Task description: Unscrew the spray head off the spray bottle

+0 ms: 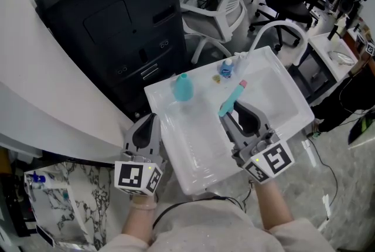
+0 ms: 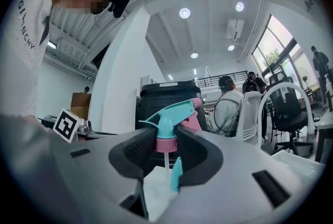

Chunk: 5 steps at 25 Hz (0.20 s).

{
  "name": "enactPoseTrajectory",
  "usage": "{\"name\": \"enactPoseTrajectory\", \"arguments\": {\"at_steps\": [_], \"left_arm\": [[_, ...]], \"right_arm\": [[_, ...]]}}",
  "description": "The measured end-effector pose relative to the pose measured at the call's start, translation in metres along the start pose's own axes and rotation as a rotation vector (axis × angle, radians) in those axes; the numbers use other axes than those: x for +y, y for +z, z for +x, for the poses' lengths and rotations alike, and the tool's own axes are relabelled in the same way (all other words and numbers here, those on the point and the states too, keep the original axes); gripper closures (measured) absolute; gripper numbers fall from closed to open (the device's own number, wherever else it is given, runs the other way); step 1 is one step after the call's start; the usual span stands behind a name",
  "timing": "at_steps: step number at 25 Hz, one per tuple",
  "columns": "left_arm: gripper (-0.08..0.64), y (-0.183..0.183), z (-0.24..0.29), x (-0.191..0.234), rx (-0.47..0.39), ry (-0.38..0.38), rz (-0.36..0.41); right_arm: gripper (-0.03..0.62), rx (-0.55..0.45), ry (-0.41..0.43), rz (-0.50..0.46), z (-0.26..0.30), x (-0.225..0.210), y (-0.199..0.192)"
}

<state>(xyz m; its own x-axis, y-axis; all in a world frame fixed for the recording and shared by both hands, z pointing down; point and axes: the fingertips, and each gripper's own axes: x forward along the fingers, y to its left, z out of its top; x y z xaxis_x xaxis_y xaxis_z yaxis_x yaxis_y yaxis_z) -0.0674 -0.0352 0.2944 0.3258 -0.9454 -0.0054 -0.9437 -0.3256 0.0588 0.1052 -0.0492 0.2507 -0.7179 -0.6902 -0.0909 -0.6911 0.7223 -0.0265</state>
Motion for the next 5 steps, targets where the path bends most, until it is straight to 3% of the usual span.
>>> {"name": "enactPoseTrajectory", "arguments": {"at_steps": [5], "left_arm": [[0.554,-0.0013,-0.0012,-0.0002,0.003,0.005,0.003]], "right_arm": [[0.459,-0.004,0.002,0.007,-0.0002,-0.0001,-0.0023]]}}
